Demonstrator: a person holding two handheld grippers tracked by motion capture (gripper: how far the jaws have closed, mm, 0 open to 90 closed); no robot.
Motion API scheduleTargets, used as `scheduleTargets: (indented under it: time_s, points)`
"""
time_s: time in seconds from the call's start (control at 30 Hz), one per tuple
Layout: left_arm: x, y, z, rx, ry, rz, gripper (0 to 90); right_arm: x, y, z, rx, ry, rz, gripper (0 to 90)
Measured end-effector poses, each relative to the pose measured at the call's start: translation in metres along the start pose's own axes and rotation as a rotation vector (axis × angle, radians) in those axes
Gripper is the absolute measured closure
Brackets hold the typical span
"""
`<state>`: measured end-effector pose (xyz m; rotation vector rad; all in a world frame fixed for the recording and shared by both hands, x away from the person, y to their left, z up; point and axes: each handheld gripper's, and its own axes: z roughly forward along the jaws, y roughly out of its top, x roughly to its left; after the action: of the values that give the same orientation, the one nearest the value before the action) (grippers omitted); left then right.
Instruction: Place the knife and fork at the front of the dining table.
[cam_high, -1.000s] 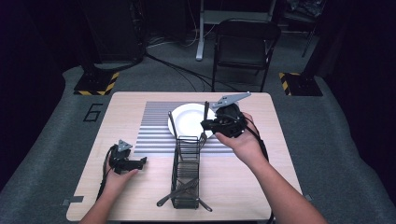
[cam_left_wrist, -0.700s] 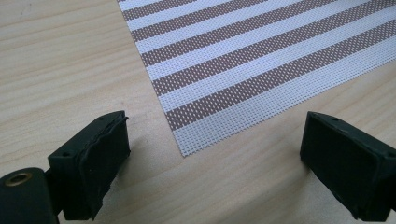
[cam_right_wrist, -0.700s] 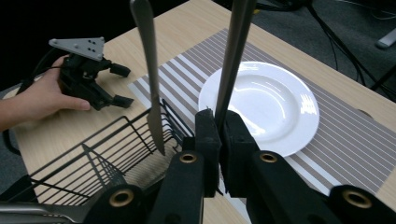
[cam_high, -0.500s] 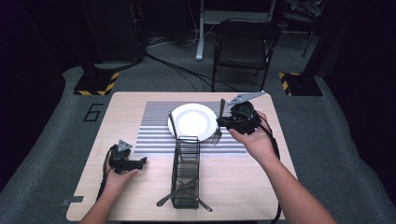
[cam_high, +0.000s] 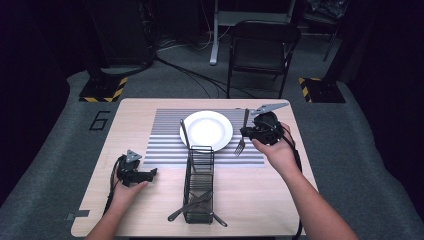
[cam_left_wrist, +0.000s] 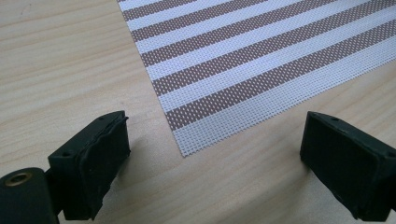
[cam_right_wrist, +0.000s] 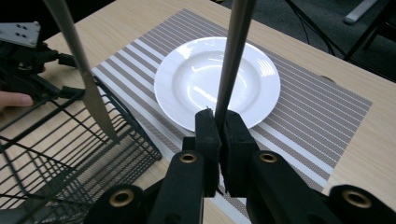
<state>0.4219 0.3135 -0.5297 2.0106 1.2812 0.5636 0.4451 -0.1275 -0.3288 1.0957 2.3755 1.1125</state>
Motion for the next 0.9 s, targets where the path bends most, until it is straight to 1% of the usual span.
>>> scheduleTargets:
  time_s: [0.03, 0.07, 0.1, 0.13, 0.23, 0.43, 0.53, 0.57, 0.63, 0.67, 0.8, 0.83, 0.87, 0.9]
  points:
    - [0.000, 0.000, 0.000, -0.005, 0.000, -0.001, 8.0, -0.002, -0.002, 0.002, 0.001, -0.003, 0.001, 86.7]
    - [0.000, 0.000, 0.000, -0.004, 0.000, -0.001, 8.0, -0.004, -0.003, 0.003, 0.005, -0.006, 0.017, 86.7]
    - [0.000, 0.000, 0.000, -0.004, 0.000, -0.001, 8.0, -0.006, -0.004, 0.005, 0.003, -0.008, 0.013, 86.7]
    - [0.000, 0.000, 0.000, -0.005, 0.000, -0.002, 8.0, -0.008, -0.006, 0.007, 0.007, -0.012, 0.025, 86.7]
    - [0.000, 0.000, 0.000, -0.003, 0.000, -0.001, 8.0, -0.013, -0.009, 0.013, 0.017, -0.022, 0.039, 86.7]
    - [0.000, 0.000, 0.000, -0.004, 0.000, -0.001, 8.0, -0.024, -0.014, 0.026, 0.030, -0.040, 0.089, 86.7]
    - [0.000, 0.000, 0.000, -0.004, 0.000, -0.001, 8.0, -0.031, -0.016, 0.034, 0.046, -0.051, 0.106, 86.7]
    - [0.000, 0.000, 0.000, -0.005, 0.000, -0.001, 8.0, -0.035, -0.018, 0.039, 0.057, -0.051, 0.120, 86.7]
    - [0.000, 0.000, 0.000, -0.005, 0.000, -0.001, 8.0, -0.037, -0.018, 0.040, 0.063, -0.053, 0.128, 86.8]
    - [0.000, 0.000, 0.000, -0.001, 0.000, 0.000, 8.0, -0.040, -0.019, 0.044, 0.070, -0.052, 0.127, 86.7]
    - [0.000, 0.000, 0.000, -0.005, 0.000, -0.005, 8.0, -0.045, -0.022, 0.053, 0.094, -0.052, 0.147, 86.7]
    - [0.000, 0.000, 0.000, 0.000, 0.000, 0.000, 8.0, -0.046, -0.023, 0.056, 0.100, -0.053, 0.150, 86.7]
    - [0.000, 0.000, 0.000, 0.000, 0.000, 0.000, 8.0, -0.047, -0.023, 0.059, 0.105, -0.053, 0.163, 86.7]
    - [0.000, 0.000, 0.000, -0.005, 0.000, -0.001, 8.0, -0.048, -0.023, 0.061, 0.111, -0.052, 0.163, 86.7]
